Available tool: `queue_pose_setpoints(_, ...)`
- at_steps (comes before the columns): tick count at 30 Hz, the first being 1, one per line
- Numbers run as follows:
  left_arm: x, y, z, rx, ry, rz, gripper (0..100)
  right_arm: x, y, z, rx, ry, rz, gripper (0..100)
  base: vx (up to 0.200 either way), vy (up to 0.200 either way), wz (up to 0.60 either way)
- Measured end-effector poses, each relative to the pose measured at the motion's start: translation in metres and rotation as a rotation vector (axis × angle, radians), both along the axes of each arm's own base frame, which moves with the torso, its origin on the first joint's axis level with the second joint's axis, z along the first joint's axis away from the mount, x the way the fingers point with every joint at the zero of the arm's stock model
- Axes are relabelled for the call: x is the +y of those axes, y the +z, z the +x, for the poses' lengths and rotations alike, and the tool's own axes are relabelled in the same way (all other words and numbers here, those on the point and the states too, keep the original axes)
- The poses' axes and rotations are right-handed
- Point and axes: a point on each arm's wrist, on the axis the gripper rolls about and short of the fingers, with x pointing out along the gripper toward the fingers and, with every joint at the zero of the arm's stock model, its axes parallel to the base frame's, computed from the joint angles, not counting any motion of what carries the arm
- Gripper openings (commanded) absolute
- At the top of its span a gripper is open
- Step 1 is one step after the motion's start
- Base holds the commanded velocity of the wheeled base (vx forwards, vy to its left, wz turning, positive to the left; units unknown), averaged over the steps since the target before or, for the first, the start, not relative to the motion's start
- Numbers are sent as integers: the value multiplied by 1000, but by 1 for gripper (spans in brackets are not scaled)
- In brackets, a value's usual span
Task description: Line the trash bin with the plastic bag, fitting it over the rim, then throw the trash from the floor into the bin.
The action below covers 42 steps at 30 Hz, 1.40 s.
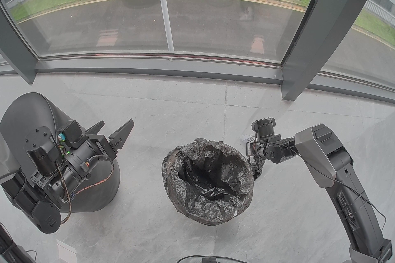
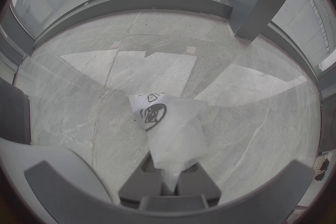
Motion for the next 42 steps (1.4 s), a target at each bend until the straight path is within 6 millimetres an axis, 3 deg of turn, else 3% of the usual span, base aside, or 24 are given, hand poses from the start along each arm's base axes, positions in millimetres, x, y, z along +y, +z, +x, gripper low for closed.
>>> queue_pose_setpoints(8, 0, 0, 0, 0, 0, 0, 100, 0, 12, 1, -20, 1, -69, 0, 0, 0, 0)
queue_pose_setpoints(14, 0, 0, 0, 1, 0, 0, 100, -3, 36, 4, -62, -3, -66, 0, 0, 0, 0)
queue_pose_setpoints(21, 0, 0, 0, 0, 0, 0, 100, -3, 91, 3, -154, -9, -36, 0, 0, 0, 0)
queue_pose_setpoints(27, 0, 1, -1, -4, 1, -1, 100, 2, 141, -10, -222, 3, -15, 0, 0, 0, 0)
queue_pose_setpoints(33, 1, 2, -1, -7, 5, -3, 100, 18, 192, -35, -284, 47, 4, 0, 0, 0, 0)
queue_pose_setpoints(42, 2, 3, -1, -10, 8, -4, 100, 52, 261, -91, -453, 105, -14, 0, 0, 0, 0)
